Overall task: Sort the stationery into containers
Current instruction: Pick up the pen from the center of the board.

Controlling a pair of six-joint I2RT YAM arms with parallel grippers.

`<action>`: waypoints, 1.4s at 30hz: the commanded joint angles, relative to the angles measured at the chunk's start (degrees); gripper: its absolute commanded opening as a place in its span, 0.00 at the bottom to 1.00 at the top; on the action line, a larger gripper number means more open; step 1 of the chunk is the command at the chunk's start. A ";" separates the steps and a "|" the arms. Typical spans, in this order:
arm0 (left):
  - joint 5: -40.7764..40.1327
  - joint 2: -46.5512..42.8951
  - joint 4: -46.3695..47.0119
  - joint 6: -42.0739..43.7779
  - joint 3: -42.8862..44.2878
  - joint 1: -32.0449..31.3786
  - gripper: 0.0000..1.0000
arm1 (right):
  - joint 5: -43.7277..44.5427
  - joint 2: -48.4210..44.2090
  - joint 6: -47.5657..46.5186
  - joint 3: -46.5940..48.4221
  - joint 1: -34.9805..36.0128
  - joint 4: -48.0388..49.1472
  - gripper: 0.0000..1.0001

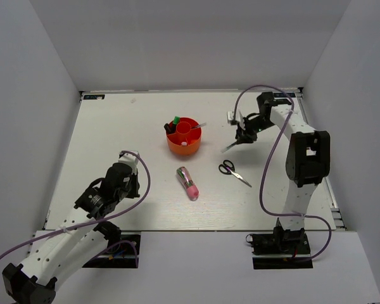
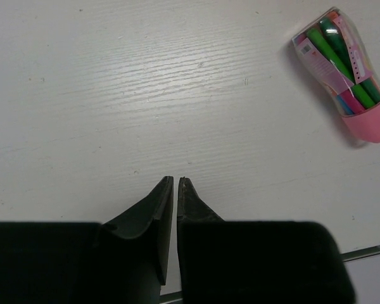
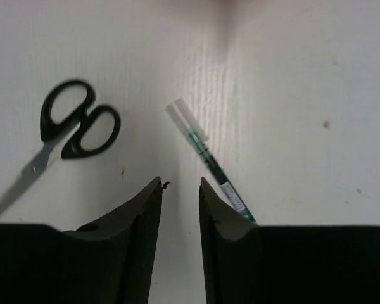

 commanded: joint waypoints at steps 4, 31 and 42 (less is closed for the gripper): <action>0.76 0.56 0.74 0.18 -0.06 0.28 0.19 | 7.93 2.08 -30.97 -2.73 1.24 -6.78 0.38; 0.67 2.14 0.12 0.27 0.29 0.28 0.19 | 15.67 19.13 -38.36 17.47 5.37 -19.26 0.46; 0.32 1.96 0.12 0.36 0.29 0.28 0.19 | 23.21 21.77 -37.49 17.75 7.30 -20.32 0.37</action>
